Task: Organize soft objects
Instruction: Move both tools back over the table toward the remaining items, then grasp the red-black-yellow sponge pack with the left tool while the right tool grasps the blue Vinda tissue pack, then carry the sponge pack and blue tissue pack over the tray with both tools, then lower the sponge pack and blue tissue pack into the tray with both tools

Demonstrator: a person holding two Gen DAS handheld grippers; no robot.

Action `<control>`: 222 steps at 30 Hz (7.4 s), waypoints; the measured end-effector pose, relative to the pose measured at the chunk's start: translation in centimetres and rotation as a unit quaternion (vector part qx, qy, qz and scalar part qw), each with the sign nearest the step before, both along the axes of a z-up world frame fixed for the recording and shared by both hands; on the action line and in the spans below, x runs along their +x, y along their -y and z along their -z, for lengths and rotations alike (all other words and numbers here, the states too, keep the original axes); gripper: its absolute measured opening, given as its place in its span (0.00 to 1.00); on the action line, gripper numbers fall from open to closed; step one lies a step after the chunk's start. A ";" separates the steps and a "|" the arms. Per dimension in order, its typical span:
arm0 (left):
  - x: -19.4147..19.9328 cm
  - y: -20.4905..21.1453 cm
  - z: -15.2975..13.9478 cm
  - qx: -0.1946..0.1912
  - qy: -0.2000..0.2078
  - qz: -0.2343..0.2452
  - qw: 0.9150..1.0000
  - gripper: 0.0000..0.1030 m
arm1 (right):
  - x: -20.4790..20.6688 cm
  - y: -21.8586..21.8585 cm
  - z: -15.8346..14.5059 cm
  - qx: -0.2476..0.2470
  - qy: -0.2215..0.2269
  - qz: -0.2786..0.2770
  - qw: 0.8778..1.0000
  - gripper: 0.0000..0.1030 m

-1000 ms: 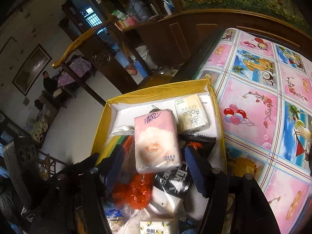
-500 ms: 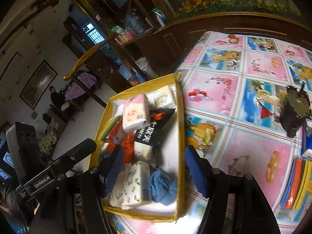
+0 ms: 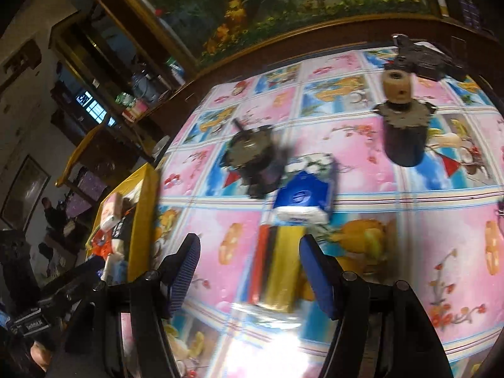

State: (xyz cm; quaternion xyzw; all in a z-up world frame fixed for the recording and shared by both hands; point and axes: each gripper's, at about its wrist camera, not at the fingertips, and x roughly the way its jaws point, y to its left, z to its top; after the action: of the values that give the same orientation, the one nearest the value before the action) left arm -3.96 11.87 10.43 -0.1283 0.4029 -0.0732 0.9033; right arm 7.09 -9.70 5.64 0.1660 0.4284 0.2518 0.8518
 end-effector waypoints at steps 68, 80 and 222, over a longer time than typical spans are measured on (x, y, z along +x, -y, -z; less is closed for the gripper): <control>5.3 4.0 8.3 0.054 0.006 -0.015 0.998 0.46 | 0.5 -2.8 3.3 -0.105 -0.012 0.051 0.993 0.56; 4.7 4.4 7.8 0.057 0.022 -0.021 0.998 0.46 | -0.3 -3.4 2.2 -0.101 0.013 0.030 0.994 0.56; -6.2 -14.7 5.8 0.131 0.020 -0.209 0.969 0.48 | -0.5 -40.8 0.4 -0.169 0.056 -0.244 0.953 0.57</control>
State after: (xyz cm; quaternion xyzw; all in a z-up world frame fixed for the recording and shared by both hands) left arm -10.12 26.61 4.67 -0.0892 0.3554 0.1683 0.9151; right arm 6.56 31.10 5.21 -0.1044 0.4439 0.3842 0.8028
